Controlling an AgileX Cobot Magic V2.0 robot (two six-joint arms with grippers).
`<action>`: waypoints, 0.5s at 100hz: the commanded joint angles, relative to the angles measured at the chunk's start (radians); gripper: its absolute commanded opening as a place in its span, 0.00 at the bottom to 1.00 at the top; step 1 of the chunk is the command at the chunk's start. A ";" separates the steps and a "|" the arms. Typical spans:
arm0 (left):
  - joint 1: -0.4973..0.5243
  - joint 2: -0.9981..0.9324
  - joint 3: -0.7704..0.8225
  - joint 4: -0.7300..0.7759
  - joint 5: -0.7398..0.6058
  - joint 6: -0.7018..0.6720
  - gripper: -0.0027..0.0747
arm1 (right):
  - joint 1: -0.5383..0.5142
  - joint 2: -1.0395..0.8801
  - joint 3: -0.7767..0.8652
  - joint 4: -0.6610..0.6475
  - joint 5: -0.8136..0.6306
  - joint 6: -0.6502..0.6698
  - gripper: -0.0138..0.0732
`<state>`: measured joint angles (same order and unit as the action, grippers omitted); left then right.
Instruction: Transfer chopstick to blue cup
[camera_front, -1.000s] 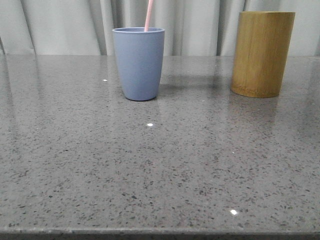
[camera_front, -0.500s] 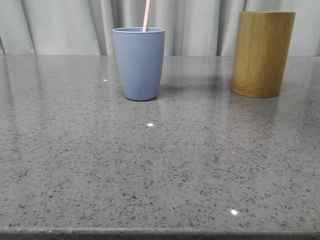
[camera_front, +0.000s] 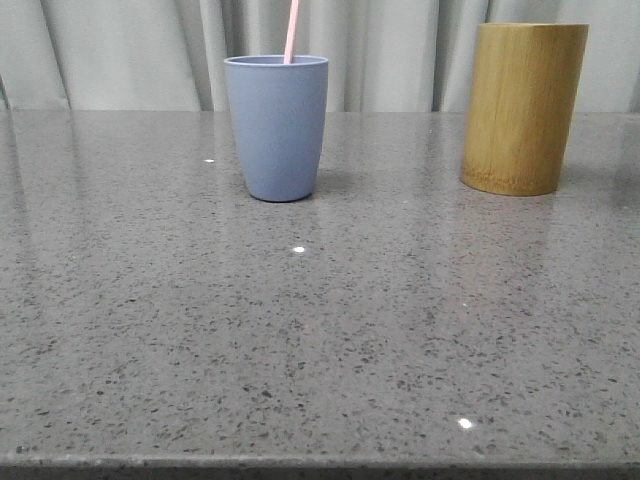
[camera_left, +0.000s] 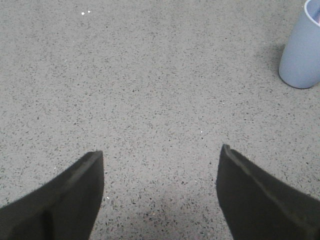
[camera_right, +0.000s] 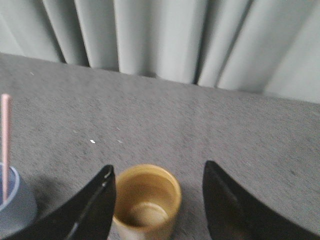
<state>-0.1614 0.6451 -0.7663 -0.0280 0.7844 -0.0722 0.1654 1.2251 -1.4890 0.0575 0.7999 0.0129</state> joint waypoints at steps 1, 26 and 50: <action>0.002 0.001 -0.027 -0.001 -0.071 -0.011 0.65 | -0.040 -0.090 0.021 -0.042 0.013 -0.013 0.63; 0.002 0.001 -0.027 -0.001 -0.071 -0.011 0.65 | -0.070 -0.345 0.318 -0.085 -0.062 -0.013 0.63; 0.002 0.001 -0.027 -0.001 -0.071 -0.011 0.65 | -0.070 -0.605 0.588 -0.085 -0.127 -0.005 0.63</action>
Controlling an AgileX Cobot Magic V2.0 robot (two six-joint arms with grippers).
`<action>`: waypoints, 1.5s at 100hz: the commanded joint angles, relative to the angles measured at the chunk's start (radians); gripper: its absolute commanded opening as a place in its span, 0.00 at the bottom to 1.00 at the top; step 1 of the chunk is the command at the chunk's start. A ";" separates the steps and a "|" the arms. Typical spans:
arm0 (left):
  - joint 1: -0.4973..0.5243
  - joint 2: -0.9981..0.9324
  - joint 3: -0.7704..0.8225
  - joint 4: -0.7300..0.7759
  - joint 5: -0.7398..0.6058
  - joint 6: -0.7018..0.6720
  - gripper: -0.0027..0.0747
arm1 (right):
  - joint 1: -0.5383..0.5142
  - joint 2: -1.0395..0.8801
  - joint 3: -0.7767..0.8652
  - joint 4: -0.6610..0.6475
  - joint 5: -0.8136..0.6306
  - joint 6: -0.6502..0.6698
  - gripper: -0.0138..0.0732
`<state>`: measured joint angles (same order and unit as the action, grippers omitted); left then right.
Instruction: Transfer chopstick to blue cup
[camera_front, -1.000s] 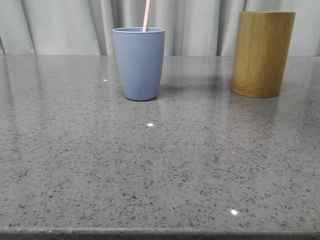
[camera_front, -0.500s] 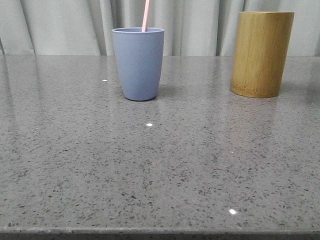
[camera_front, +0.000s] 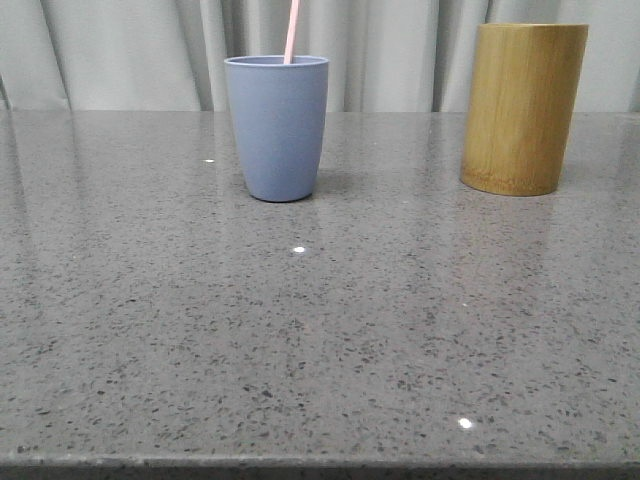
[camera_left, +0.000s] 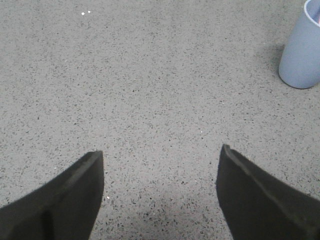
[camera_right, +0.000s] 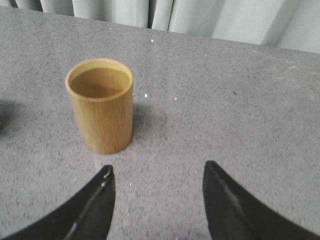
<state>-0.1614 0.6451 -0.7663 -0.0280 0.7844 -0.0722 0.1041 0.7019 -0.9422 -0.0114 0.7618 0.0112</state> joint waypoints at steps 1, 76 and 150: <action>0.002 0.001 -0.027 -0.001 -0.071 -0.011 0.65 | -0.009 -0.089 0.048 -0.016 -0.089 -0.003 0.63; 0.002 0.001 -0.027 -0.001 -0.071 -0.011 0.56 | -0.009 -0.332 0.301 -0.015 -0.203 0.077 0.51; 0.002 0.001 -0.027 -0.001 -0.073 -0.011 0.01 | -0.009 -0.332 0.301 -0.015 -0.230 0.077 0.08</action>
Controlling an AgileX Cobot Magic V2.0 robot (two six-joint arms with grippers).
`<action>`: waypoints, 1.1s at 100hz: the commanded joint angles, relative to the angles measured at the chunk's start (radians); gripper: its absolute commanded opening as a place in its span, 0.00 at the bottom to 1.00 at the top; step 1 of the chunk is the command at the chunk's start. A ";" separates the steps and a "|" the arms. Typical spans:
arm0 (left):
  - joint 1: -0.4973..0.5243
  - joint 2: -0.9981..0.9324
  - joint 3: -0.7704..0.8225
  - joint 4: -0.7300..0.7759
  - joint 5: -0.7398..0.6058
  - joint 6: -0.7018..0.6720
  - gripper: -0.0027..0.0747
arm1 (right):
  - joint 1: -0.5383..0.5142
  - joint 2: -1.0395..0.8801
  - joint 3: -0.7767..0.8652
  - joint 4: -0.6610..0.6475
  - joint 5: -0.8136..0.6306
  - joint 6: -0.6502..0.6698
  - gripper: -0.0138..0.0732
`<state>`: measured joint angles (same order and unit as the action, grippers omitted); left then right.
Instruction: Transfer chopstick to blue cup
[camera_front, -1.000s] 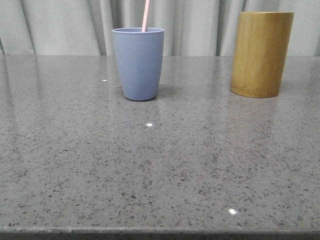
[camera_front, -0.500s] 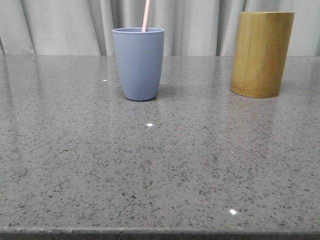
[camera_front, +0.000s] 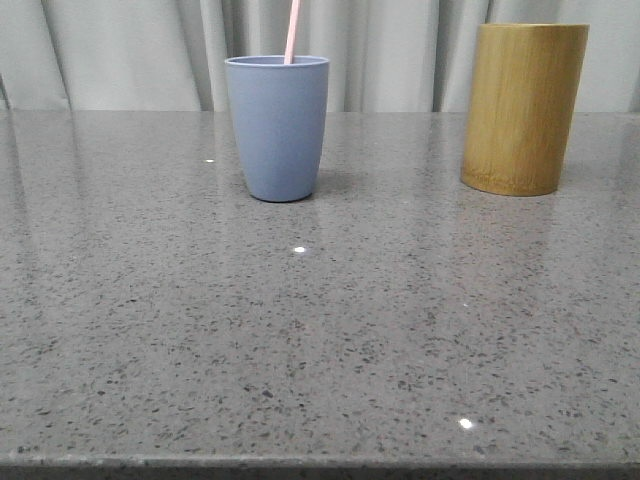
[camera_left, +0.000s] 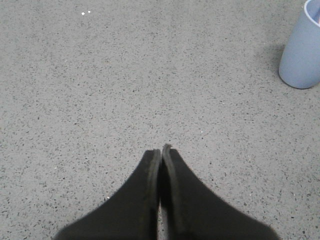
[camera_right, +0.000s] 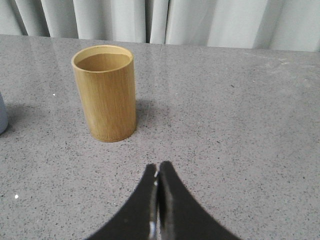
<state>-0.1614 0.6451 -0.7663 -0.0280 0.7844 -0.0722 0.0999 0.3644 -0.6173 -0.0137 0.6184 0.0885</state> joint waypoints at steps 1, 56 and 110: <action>0.002 0.001 -0.027 -0.001 -0.073 -0.011 0.01 | -0.005 0.006 -0.024 -0.013 -0.087 -0.001 0.08; 0.002 -0.003 -0.013 0.028 -0.119 -0.011 0.01 | -0.005 0.006 -0.024 -0.013 -0.087 -0.001 0.08; 0.074 -0.517 0.558 0.019 -0.650 -0.011 0.01 | -0.005 0.006 -0.024 -0.013 -0.087 -0.001 0.08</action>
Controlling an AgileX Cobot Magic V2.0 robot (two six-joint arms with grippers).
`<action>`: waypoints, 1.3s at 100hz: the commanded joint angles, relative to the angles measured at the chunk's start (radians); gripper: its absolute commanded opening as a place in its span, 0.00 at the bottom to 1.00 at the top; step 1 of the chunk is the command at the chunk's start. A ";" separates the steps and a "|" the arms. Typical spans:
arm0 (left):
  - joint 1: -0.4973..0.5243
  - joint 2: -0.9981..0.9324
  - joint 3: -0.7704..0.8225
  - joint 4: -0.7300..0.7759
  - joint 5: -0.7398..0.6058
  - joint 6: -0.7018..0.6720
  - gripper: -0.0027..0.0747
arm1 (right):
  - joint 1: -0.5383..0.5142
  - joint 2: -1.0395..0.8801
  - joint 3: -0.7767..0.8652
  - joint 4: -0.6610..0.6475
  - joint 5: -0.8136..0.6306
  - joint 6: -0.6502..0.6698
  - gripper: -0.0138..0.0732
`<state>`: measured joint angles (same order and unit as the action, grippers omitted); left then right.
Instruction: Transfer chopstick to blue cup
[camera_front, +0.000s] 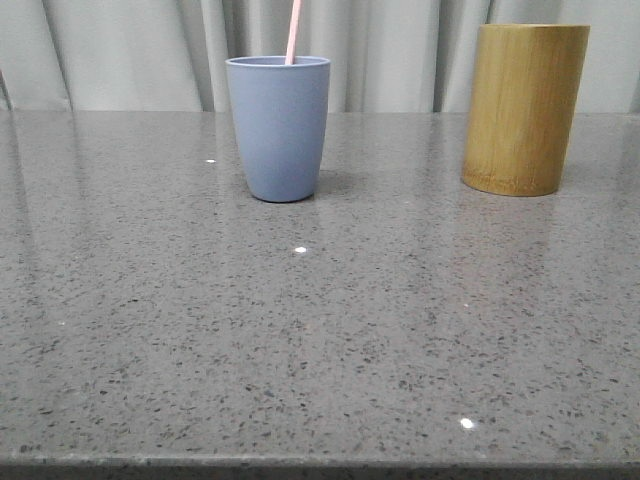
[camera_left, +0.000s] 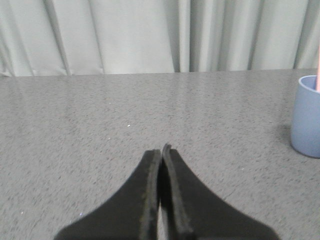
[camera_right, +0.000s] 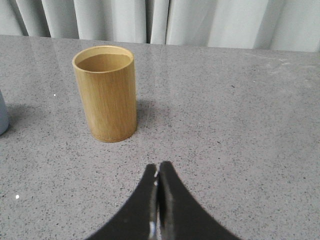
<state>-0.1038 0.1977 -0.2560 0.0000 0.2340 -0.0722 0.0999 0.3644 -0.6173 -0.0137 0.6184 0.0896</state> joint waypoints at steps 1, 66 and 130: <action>0.018 -0.084 0.061 -0.008 -0.100 -0.011 0.01 | -0.005 0.006 -0.024 -0.013 -0.087 -0.002 0.08; 0.070 -0.236 0.268 0.037 -0.211 -0.011 0.01 | -0.005 0.007 -0.024 -0.013 -0.087 -0.002 0.08; 0.070 -0.236 0.268 0.033 -0.207 -0.011 0.01 | -0.005 0.007 -0.024 -0.013 -0.087 -0.002 0.08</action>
<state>-0.0359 -0.0033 0.0031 0.0342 0.1131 -0.0722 0.0999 0.3644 -0.6173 -0.0137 0.6125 0.0896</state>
